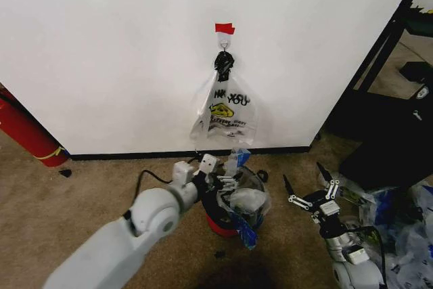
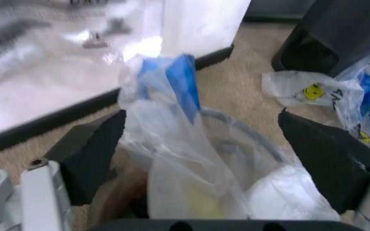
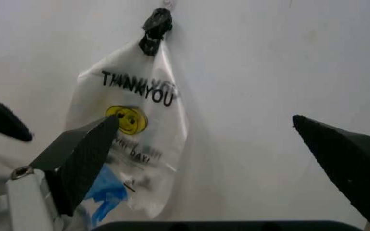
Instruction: Pick up the garbage bag from the wall and place it over the trash bin.
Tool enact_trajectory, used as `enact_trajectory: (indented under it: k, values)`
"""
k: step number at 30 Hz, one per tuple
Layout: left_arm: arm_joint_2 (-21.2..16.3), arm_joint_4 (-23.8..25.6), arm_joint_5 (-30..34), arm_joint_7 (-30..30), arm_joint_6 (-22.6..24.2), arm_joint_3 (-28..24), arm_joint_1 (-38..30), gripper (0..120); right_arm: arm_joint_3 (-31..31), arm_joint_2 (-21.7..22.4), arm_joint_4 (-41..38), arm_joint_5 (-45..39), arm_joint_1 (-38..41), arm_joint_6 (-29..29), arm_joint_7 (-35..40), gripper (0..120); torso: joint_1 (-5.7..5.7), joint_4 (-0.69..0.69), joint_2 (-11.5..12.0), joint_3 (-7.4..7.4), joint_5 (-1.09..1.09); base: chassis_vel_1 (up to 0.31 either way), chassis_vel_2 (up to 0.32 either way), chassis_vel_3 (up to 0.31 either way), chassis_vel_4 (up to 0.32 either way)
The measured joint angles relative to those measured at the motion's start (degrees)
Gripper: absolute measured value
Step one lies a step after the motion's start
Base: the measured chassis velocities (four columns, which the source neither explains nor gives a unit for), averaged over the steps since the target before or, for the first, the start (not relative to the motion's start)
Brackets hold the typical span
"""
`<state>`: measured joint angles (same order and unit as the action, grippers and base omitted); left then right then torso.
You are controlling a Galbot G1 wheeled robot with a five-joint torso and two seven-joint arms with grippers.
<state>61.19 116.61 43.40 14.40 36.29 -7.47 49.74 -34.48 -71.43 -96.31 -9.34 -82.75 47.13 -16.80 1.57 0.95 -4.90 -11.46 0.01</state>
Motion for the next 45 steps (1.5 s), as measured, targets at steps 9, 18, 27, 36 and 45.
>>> enact_trajectory:
  k: [9,18,27,36,45]
  values:
    - [1.59,-2.39,-5.71,1.72,1.82,-2.1,-0.31,58,0.24,-0.36,-0.38,-0.12,-0.02,0.0,-0.01,100,0.0,0.0,0.0,0.0,-0.01,0.0,0.0,0.0,0.0]
    - [0.94,-2.01,-8.18,1.92,2.64,-1.4,1.35,29,0.7,-0.29,-0.66,-0.65,0.07,0.0,0.06,100,0.0,-0.01,0.0,0.0,-0.01,0.0,0.0,0.0,0.0]
    - [0.95,-0.73,-7.52,4.7,4.28,0.8,3.58,0,1.03,0.19,-0.98,-1.08,0.04,0.0,0.22,100,0.0,0.0,0.0,0.0,-0.02,0.0,0.0,0.0,0.0]
    - [0.87,0.99,-3.42,6.73,4.27,5.31,6.27,0,4.58,2.55,1.61,-11.12,0.65,-5.42,1.13,100,0.0,0.0,0.0,0.01,0.0,0.0,0.0,0.0,0.0]
    - [1.14,1.81,-2.69,7.27,3.14,8.37,11.03,0,11.39,6.87,-0.78,-27.52,1.89,-21.45,1.33,100,0.0,0.0,0.0,0.0,-0.01,0.0,0.0,0.0,0.0]
